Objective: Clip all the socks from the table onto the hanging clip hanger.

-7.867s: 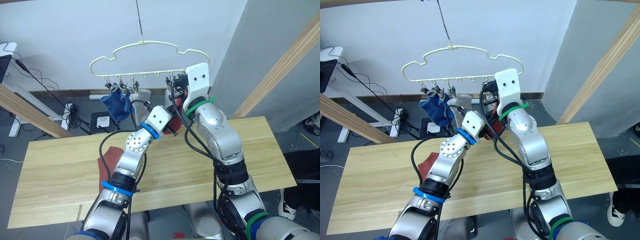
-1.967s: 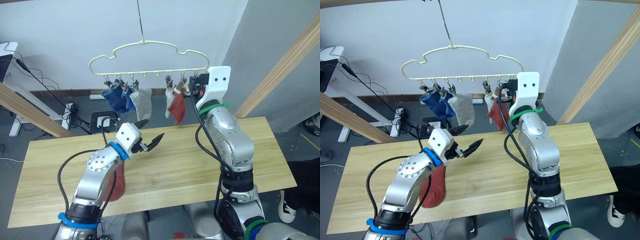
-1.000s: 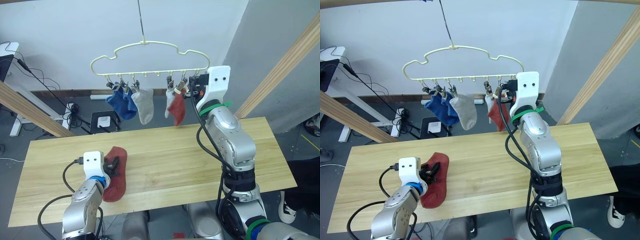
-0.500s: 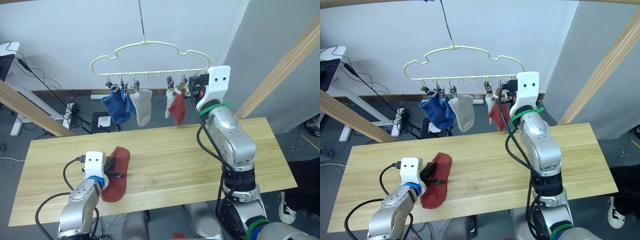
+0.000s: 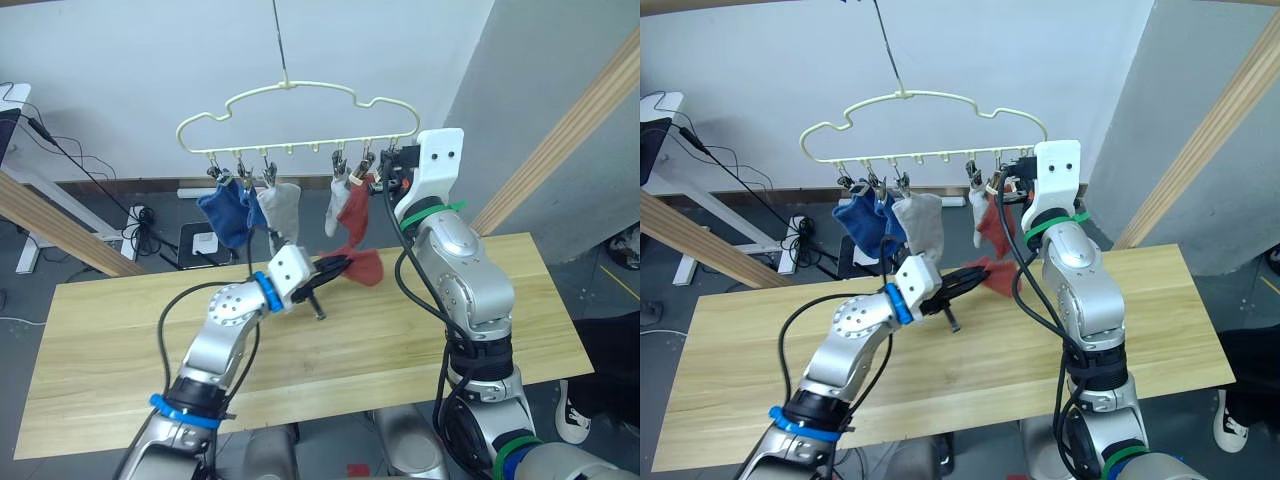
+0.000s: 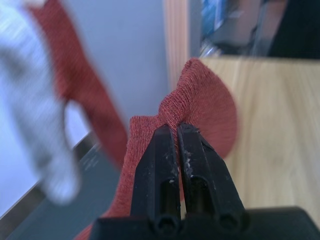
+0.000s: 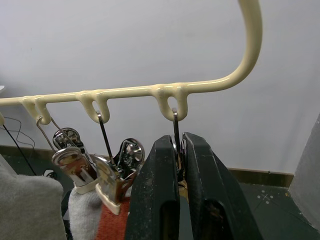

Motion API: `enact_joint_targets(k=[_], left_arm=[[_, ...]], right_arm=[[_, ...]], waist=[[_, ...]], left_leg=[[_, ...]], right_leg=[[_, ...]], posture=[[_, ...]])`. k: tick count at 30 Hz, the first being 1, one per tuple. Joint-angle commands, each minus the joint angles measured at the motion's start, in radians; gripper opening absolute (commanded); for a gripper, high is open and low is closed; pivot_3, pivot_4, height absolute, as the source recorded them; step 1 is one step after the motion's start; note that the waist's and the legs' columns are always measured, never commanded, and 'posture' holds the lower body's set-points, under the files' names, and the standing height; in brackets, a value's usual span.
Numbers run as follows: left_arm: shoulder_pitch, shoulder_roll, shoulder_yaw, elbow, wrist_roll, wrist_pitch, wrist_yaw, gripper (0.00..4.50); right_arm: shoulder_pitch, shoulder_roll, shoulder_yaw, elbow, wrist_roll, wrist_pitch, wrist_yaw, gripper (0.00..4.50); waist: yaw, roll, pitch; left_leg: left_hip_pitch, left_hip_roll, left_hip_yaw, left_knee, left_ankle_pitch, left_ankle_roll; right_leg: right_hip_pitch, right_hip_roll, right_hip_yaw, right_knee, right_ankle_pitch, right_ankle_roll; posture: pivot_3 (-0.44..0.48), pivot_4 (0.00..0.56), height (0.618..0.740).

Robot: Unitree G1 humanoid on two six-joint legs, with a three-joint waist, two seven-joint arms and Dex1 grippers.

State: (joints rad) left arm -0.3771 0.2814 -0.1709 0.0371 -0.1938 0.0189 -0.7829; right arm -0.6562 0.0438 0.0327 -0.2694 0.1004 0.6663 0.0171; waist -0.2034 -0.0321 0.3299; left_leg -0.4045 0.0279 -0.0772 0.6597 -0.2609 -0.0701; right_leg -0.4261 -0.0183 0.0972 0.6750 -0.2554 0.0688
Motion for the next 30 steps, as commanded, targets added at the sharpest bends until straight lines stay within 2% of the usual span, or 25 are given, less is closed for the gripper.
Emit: enact_joint_targets(k=[1,5,9,20,30], left_arm=[[-0.045,-0.078,-0.005,0.019,0.027,-0.006,0.103,0.01],[-0.103,-0.172,0.011,0.113,0.096,-0.036,0.257,0.01],[-0.139,-0.224,0.035,0.164,0.100,-0.039,0.331,0.01],[-0.172,-0.257,0.075,0.194,0.098,-0.137,0.394,0.01],[-0.159,-0.254,0.057,0.175,0.091,-0.143,0.364,0.01]], right_arm=[[-0.015,0.000,0.003,-0.053,0.000,-0.003,-0.006,0.00],[-0.015,0.000,0.005,-0.057,-0.001,0.000,-0.008,0.00],[-0.015,-0.001,0.006,-0.059,0.001,0.003,-0.008,0.00],[-0.013,0.000,0.008,-0.067,0.001,0.013,-0.008,0.00],[-0.014,0.003,0.007,-0.061,0.002,0.011,-0.010,0.00]], waist=[[-0.001,0.000,0.000],[-0.003,0.000,0.000],[-0.009,0.000,0.000],[-0.018,0.000,0.000],[-0.018,0.000,0.000]], left_leg=[[0.000,-0.001,0.000,0.001,0.000,0.000],[0.000,-0.001,0.000,0.001,0.000,0.000],[0.000,-0.001,-0.001,0.001,0.000,0.000],[0.000,-0.001,-0.001,0.001,0.000,0.000],[0.000,-0.001,-0.001,0.001,0.000,0.000]], right_leg=[[0.000,0.000,0.000,0.000,0.000,0.000],[0.001,0.000,0.000,0.001,0.000,0.000],[0.001,0.000,0.000,0.002,0.000,0.000],[0.000,0.000,0.000,0.002,0.000,0.000],[0.000,0.000,0.000,0.002,0.000,0.000]], posture=[[-0.294,0.272,0.740],[-0.301,0.271,0.740],[-0.302,0.271,0.740],[-0.309,0.272,0.740],[-0.304,0.274,0.740]])
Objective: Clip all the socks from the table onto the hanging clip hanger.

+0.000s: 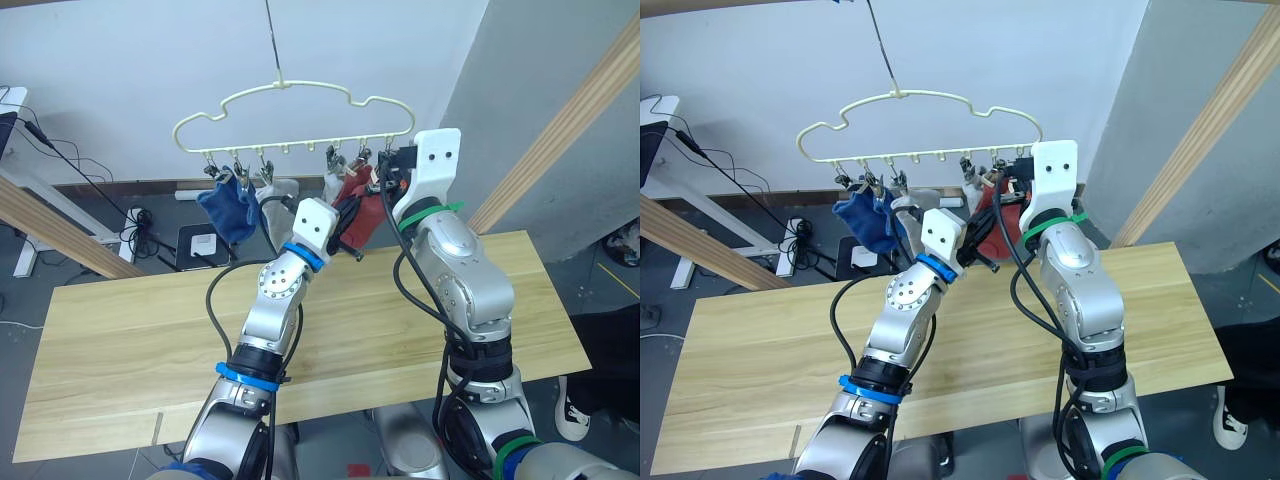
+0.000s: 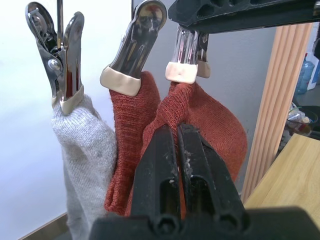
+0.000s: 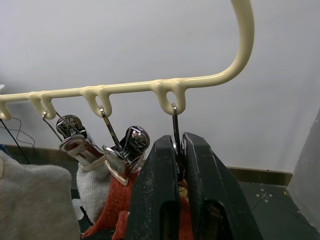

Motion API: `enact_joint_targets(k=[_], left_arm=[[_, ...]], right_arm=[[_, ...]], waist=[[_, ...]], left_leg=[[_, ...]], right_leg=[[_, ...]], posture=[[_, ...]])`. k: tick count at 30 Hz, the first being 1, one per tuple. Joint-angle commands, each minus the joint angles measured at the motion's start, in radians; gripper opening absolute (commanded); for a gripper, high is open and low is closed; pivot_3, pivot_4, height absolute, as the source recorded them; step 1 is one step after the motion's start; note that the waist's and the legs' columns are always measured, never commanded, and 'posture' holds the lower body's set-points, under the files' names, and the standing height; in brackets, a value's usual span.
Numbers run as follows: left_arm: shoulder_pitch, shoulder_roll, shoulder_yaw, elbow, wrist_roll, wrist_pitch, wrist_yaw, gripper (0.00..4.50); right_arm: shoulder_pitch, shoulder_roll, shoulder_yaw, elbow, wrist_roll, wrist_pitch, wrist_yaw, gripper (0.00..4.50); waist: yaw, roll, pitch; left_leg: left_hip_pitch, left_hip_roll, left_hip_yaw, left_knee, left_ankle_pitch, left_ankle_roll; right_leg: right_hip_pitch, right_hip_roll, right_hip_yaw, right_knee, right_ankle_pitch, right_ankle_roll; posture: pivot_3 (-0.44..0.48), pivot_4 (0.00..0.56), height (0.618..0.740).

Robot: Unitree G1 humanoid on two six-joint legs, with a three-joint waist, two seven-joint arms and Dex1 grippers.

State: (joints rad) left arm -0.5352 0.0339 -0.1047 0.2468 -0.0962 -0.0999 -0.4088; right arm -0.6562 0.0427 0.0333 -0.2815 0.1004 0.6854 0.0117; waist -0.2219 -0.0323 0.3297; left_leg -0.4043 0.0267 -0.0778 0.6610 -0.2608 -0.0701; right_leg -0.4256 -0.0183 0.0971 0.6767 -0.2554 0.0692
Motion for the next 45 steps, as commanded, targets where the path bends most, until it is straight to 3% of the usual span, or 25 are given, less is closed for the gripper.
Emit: enact_joint_targets(k=[1,21,24,32,41,45], left_arm=[[-0.001,-0.007,-0.010,-0.033,-0.006,-0.024,-0.010,0.01],[-0.046,-0.022,-0.001,-0.022,-0.016,-0.012,0.002,0.01],[-0.048,-0.022,0.000,-0.022,-0.017,-0.012,0.003,0.00],[-0.063,-0.019,0.009,-0.002,-0.022,0.000,0.008,0.00],[-0.071,-0.019,0.020,0.016,-0.035,0.037,0.007,0.00],[-0.057,-0.005,0.013,0.001,-0.053,0.062,-0.039,0.96]], right_arm=[[-0.014,0.005,0.005,-0.049,0.002,-0.008,-0.005,0.00],[-0.003,0.009,0.010,-0.050,-0.005,0.016,-0.019,0.00],[-0.001,0.011,0.005,-0.054,-0.002,0.015,-0.026,0.82],[0.004,-0.005,-0.010,-0.108,0.007,0.047,-0.030,3.82],[0.071,-0.113,-0.041,-0.289,0.053,0.143,0.053,3.82],[0.117,-0.206,-0.040,-0.352,0.086,0.174,0.129,3.87]], waist=[[0.000,0.000,0.000],[0.000,0.000,0.000],[0.000,0.000,0.000],[0.000,0.000,0.000],[0.001,0.000,0.000],[0.000,0.000,0.000]], left_leg=[[0.000,0.000,0.000,0.000,0.000,0.000],[0.000,0.000,0.000,0.000,0.000,0.000],[0.000,0.000,0.000,0.000,0.000,0.000],[0.000,0.000,0.000,0.000,0.000,0.000],[0.000,0.000,0.000,0.000,0.000,0.000],[-0.001,-0.001,0.000,0.000,0.000,0.000]], right_leg=[[0.000,0.000,0.000,0.000,0.000,0.000],[0.000,0.000,0.000,0.000,0.000,0.000],[0.000,0.000,0.000,0.000,0.000,0.000],[0.000,0.000,0.000,0.000,0.000,0.000],[0.000,0.000,0.000,0.000,0.000,0.000],[0.000,0.000,0.000,-0.001,0.000,0.000]], posture=[[-0.304,0.274,0.740],[-0.303,0.276,0.740],[-0.303,0.276,0.740],[-0.303,0.277,0.740],[-0.305,0.277,0.740],[-0.309,0.276,0.740]])
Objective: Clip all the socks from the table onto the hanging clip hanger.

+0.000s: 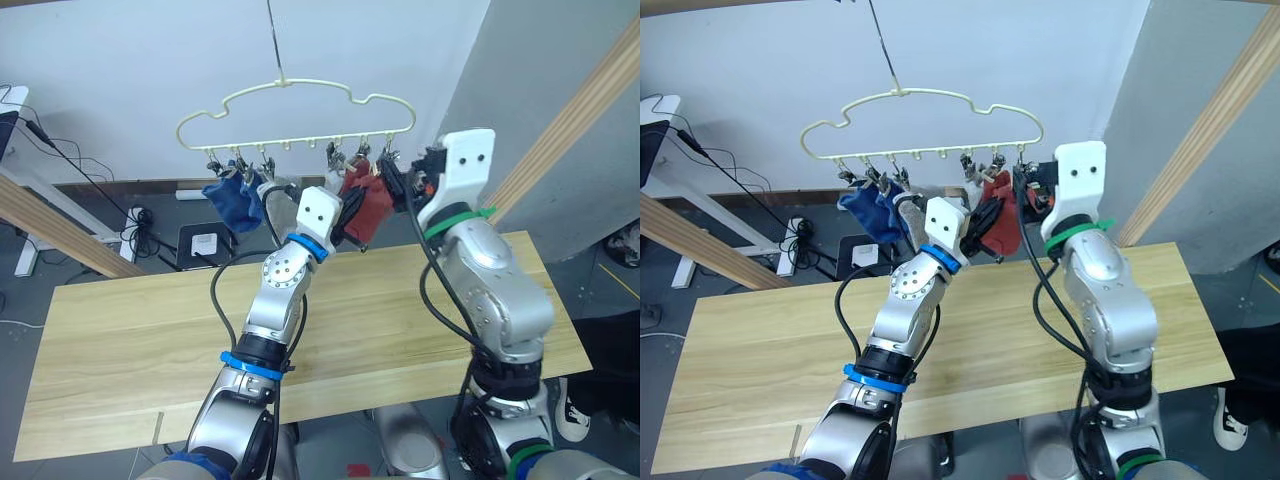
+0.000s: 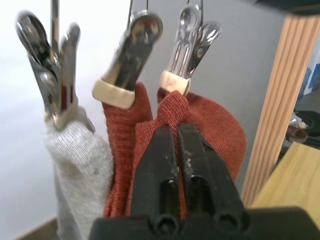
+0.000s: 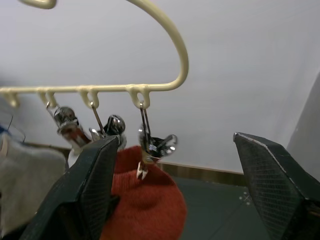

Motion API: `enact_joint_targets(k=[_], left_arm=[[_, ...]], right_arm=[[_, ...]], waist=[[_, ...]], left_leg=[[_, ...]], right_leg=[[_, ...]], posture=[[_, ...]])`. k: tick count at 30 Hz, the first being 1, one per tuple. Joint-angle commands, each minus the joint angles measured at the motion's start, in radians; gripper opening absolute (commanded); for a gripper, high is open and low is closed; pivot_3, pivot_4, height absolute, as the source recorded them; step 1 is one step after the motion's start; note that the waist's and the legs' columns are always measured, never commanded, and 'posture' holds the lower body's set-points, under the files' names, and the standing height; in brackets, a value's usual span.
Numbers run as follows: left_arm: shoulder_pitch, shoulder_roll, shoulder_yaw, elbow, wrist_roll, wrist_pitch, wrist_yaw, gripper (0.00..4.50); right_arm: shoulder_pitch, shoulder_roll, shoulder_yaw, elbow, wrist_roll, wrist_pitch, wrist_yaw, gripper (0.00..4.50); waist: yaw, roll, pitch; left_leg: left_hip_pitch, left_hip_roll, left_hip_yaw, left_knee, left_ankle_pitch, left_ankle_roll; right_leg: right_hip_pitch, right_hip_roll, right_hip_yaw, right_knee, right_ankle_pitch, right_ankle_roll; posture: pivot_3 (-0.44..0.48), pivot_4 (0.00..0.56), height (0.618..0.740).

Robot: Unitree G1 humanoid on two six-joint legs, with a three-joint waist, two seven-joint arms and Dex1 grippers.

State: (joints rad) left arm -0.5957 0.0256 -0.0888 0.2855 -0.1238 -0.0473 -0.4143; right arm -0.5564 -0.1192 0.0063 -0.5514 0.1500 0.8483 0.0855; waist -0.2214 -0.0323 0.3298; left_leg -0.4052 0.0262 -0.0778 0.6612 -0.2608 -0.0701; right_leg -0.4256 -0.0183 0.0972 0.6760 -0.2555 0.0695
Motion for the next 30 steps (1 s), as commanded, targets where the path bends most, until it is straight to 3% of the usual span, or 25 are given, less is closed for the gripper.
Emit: enact_joint_targets(k=[1,5,8,12,17,21,26,30], left_arm=[[0.008,0.013,-0.008,-0.043,-0.027,0.015,-0.050,1.18],[0.029,0.060,-0.018,-0.077,-0.040,0.039,-0.120,2.47],[0.095,0.209,-0.019,-0.167,-0.079,0.079,-0.289,3.35],[0.171,0.417,0.046,-0.290,-0.178,0.167,-0.456,4.49],[0.317,0.682,0.213,-0.454,-0.292,0.341,-0.551,4.49],[0.454,0.823,0.376,-0.483,-0.304,0.459,-0.519,4.49],[0.565,0.879,0.459,-0.482,-0.240,0.477,-0.451,4.49],[0.563,0.870,0.493,-0.442,-0.260,0.471,-0.439,4.49]], right_arm=[[0.031,-0.073,-0.011,-0.094,0.045,0.015,0.080,3.87],[0.063,-0.153,-0.007,-0.119,0.075,0.018,0.151,3.87],[0.098,-0.249,-0.010,-0.135,0.119,0.010,0.256,3.87],[0.110,-0.354,-0.025,-0.128,0.172,-0.030,0.373,4.50],[0.101,-0.490,-0.069,-0.077,0.222,-0.100,0.523,4.50],[0.096,-0.592,-0.089,-0.009,0.243,-0.166,0.641,4.50],[0.082,-0.646,-0.087,0.075,0.245,-0.240,0.723,4.50],[0.079,-0.659,-0.069,0.135,0.228,-0.298,0.765,4.50]], waist=[[0.000,0.000,0.000],[-0.003,0.000,0.000],[-0.011,0.000,0.000],[-0.017,0.000,0.000],[-0.015,0.000,-0.001],[0.000,-0.001,-0.016],[0.027,-0.002,-0.049],[0.038,-0.005,-0.064]], left_leg=[[0.000,0.000,0.000,0.000,0.000,0.000],[0.001,0.000,0.000,0.000,0.000,0.000],[0.001,0.001,0.000,-0.001,0.000,0.000],[0.003,0.001,0.000,-0.001,0.000,0.000],[0.003,0.002,0.000,0.000,0.000,0.000],[0.003,0.002,0.001,-0.001,0.000,0.000],[0.002,0.001,0.001,-0.001,0.000,0.000],[0.003,0.001,0.001,-0.001,0.000,0.000]], right_leg=[[0.000,0.000,0.000,0.000,0.000,0.000],[0.000,0.000,0.000,0.001,0.000,0.000],[0.000,0.001,0.000,0.001,0.000,0.000],[0.000,0.001,0.001,0.002,0.000,0.000],[0.001,0.001,0.000,0.002,0.000,0.000],[0.000,0.001,0.000,0.001,0.000,0.000],[0.000,0.000,0.000,0.000,0.000,0.000],[0.001,0.000,-0.001,0.000,0.000,0.000]], posture=[[-0.309,0.276,0.740],[-0.310,0.273,0.740],[-0.302,0.266,0.740],[-0.292,0.249,0.740],[-0.232,0.204,0.740],[-0.188,0.163,0.740],[-0.150,0.132,0.740],[-0.120,0.107,0.740]])
